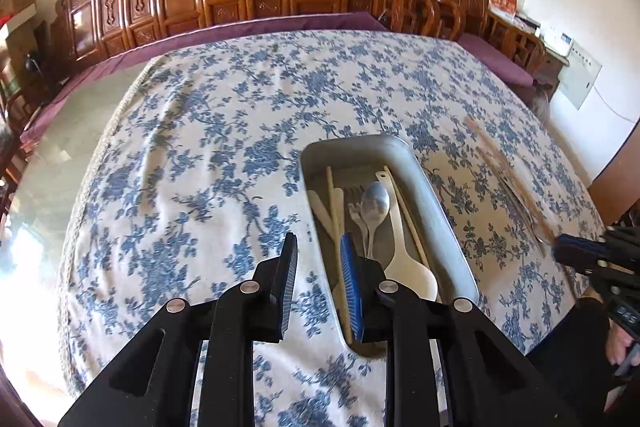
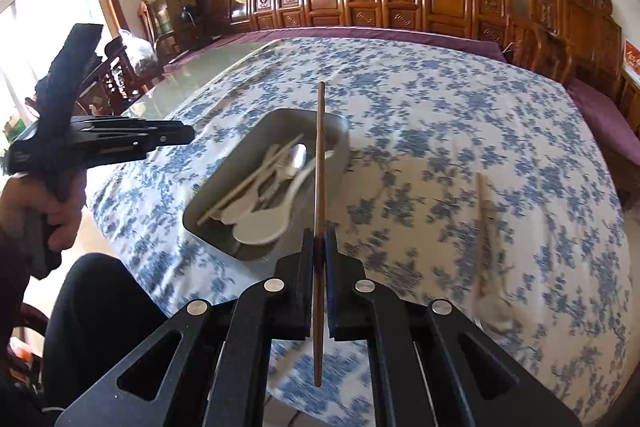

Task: Organize utensils
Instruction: 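Lower the wooden chopstick into the tray and open the right tool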

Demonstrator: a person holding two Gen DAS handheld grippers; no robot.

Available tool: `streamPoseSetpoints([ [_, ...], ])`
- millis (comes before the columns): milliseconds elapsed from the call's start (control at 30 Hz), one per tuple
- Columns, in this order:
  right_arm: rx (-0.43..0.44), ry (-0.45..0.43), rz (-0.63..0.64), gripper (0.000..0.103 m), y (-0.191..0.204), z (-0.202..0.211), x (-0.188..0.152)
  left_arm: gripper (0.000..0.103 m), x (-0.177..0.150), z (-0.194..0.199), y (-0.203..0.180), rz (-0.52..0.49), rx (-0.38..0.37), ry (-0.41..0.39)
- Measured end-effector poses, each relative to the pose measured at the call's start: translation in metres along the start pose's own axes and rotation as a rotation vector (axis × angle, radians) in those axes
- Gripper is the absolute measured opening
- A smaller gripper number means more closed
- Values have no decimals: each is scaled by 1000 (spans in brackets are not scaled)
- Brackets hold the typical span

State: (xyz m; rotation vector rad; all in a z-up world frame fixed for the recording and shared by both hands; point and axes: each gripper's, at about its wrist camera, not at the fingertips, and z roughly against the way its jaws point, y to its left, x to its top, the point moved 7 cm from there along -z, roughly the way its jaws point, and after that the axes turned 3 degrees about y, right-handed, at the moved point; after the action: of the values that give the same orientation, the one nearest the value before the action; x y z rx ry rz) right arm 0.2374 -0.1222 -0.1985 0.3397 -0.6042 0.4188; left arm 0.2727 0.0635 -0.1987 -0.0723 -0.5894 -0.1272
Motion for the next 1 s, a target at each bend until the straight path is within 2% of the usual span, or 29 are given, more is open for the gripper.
streamPoseSetpoints([
  [467, 67, 80, -45, 7, 39, -68, 35, 21, -32, 25, 37, 59, -6, -23],
  [700, 34, 140, -35, 7, 53, -102, 37, 21, -46, 23, 44, 84, -19, -15],
  [1000, -4, 171, -36, 7, 55, -125, 38, 21, -50, 21, 40, 76, -28, -11],
])
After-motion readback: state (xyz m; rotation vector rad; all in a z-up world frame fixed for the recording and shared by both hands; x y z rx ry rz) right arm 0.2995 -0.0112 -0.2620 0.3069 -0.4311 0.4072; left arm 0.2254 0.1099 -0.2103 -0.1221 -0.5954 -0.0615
